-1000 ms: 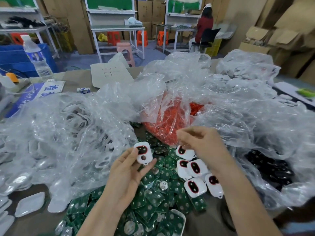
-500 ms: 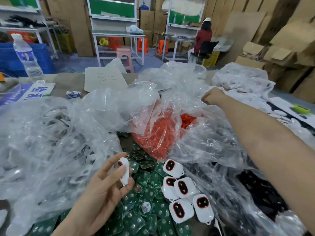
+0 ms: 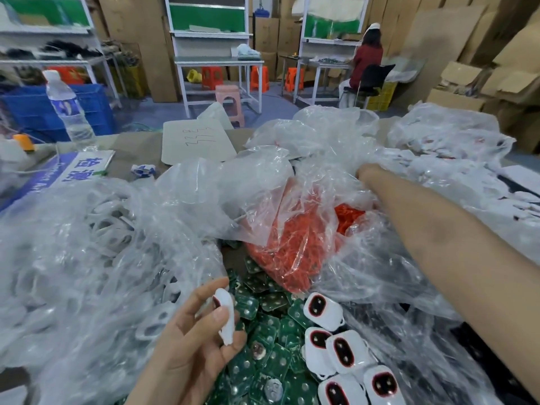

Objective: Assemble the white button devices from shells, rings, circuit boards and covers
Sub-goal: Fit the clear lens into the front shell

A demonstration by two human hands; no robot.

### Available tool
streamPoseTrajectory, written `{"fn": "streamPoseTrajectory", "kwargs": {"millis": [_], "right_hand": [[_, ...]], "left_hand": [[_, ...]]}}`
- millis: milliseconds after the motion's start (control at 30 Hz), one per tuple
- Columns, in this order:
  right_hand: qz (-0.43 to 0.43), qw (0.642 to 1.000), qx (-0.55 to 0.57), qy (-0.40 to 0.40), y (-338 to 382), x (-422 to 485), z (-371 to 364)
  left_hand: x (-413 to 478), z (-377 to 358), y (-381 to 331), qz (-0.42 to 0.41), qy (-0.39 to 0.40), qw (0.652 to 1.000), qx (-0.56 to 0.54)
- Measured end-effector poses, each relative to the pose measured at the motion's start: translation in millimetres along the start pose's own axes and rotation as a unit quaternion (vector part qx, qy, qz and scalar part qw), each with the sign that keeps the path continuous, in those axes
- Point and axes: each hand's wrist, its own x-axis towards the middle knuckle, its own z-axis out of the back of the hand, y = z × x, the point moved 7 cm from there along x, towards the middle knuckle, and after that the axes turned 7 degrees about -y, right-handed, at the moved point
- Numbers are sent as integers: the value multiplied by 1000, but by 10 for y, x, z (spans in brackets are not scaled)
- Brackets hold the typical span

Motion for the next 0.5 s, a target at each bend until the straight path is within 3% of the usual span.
{"fn": "streamPoseTrajectory", "kwargs": {"millis": [133, 267, 333, 400, 500], "right_hand": [[-7, 997, 54, -58, -37, 36, 0], [-84, 969, 213, -94, -206, 0, -6], [-132, 930, 325, -112, -352, -31, -18], [-168, 869, 452, -109, -439, -115, -42], [-166, 823, 536, -92, -447, -140, -63]], "left_hand": [[-4, -19, 18, 9, 9, 1000, 9], [-18, -32, 11, 8, 7, 1000, -1], [-34, -51, -7, 6, 16, 1000, -8], [-33, -35, -10, 3, 19, 1000, -8], [-31, -44, -1, 3, 23, 1000, -10]]}}
